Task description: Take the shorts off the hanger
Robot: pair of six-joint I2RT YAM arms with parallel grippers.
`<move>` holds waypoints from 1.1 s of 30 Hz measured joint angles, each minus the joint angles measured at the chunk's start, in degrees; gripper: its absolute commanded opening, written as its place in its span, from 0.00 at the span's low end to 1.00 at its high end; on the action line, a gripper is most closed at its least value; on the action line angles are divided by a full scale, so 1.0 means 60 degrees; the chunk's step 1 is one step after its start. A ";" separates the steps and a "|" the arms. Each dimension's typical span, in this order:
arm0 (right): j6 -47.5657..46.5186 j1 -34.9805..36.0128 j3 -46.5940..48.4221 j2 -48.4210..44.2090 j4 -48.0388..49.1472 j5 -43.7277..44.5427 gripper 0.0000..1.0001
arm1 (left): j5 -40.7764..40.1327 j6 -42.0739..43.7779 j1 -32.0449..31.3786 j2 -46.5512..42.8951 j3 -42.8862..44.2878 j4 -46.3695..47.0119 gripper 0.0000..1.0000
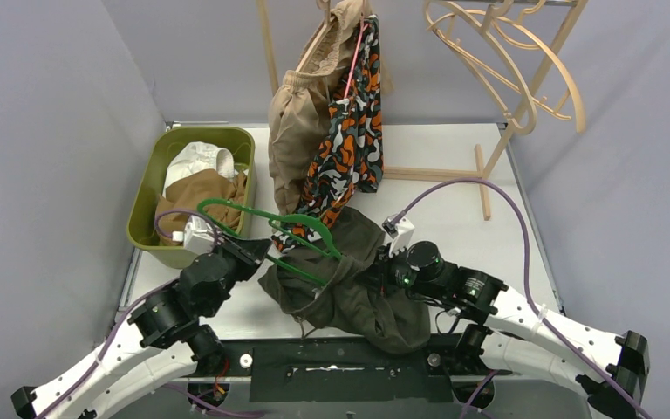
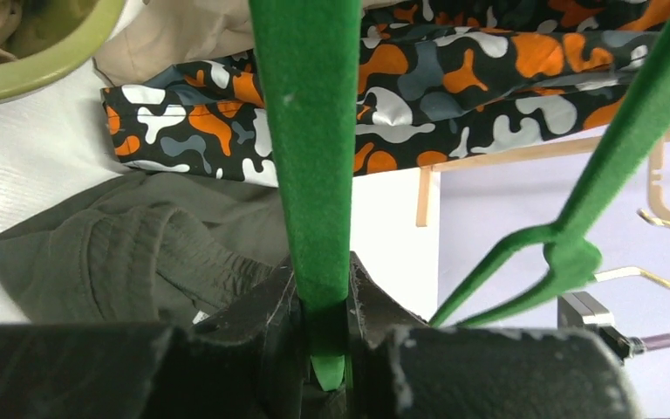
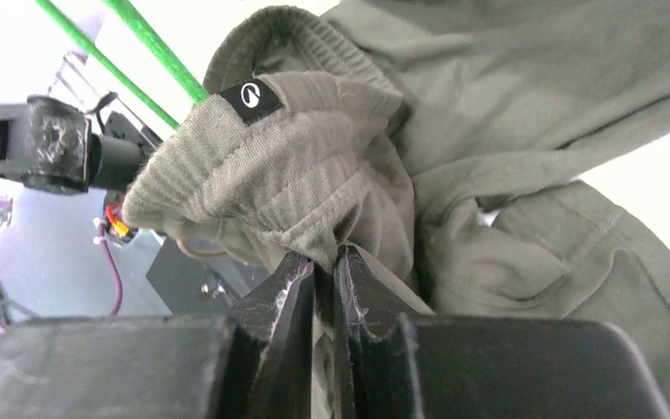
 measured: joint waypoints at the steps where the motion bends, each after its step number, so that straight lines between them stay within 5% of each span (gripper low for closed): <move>1: 0.0044 0.0029 0.0066 0.0073 0.0087 0.0164 0.00 | -0.0022 -0.0062 -0.0015 -0.0175 0.0106 -0.0226 0.00; 11: -0.0499 -0.0113 0.0153 0.0659 -0.0678 0.1260 0.05 | -0.1770 -0.0623 0.0084 -0.1778 0.0739 -0.1559 0.00; 17: -0.0707 -0.0113 -0.0138 0.0255 -0.0488 0.1220 0.63 | -0.1971 -0.0707 0.0102 -0.1730 0.0736 -0.1679 0.00; 19: -0.0736 -0.0113 -0.0135 0.0215 -0.0670 0.1559 0.72 | -0.1953 -0.0656 0.0098 -0.1727 0.0736 -0.1537 0.00; 27: -0.0586 -0.0113 -0.0040 -0.0561 -0.1843 0.2412 0.83 | -0.1774 -0.0346 0.0106 -0.1723 0.0736 -0.1155 0.00; 33: 0.0127 -0.0117 0.0069 -0.0954 0.0335 0.0685 0.84 | -0.1672 -0.0364 0.0106 -0.2102 0.0528 -0.0965 0.00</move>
